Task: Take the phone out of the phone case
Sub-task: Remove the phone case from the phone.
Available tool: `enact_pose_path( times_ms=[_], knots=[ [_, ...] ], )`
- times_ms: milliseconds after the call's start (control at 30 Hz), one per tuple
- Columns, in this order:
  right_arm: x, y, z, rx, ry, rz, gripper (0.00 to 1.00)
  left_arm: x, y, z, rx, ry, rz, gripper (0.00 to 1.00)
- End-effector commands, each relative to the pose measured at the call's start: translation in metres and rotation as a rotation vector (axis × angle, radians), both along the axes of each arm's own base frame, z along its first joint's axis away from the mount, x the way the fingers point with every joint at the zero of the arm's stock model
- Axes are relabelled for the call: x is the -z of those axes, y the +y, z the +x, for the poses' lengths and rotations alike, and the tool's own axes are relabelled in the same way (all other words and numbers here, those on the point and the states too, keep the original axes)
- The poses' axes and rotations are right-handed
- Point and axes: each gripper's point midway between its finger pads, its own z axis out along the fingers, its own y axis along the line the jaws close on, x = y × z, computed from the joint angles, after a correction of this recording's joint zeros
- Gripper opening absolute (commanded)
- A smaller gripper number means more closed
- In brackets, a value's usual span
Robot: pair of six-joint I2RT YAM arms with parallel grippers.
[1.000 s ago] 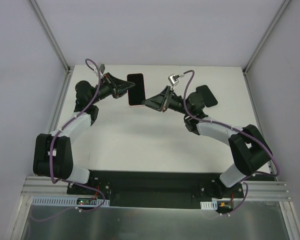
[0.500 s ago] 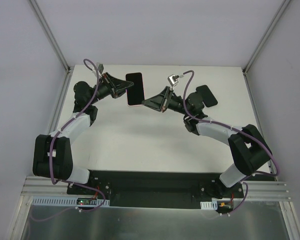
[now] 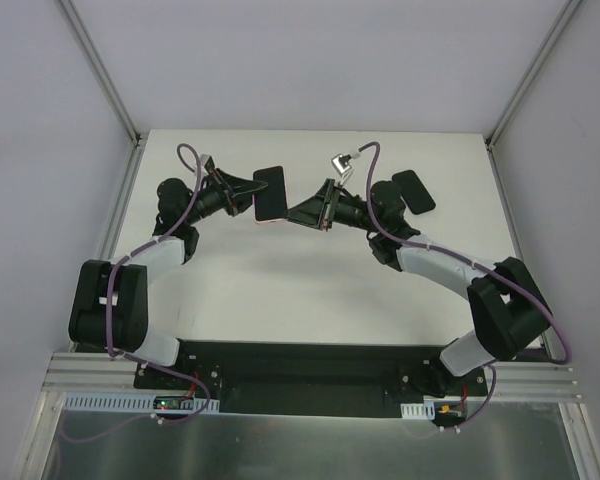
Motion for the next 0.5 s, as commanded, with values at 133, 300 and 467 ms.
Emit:
enact_pose_path(
  times_ms=[133,300,467],
  knots=[
    [-0.136,-0.017,-0.047,0.011,-0.570,0.134,0.02,0.040,0.017,0.015,-0.123,0.168,-0.037,0.00],
    [-0.149,-0.012,-0.050,0.000,-0.631,0.200,0.01,0.041,0.019,0.011,-0.148,0.207,-0.065,0.00],
    [-0.162,-0.012,-0.053,-0.003,-0.664,0.280,0.01,0.046,0.021,0.009,-0.157,0.240,-0.077,0.00]
  ],
)
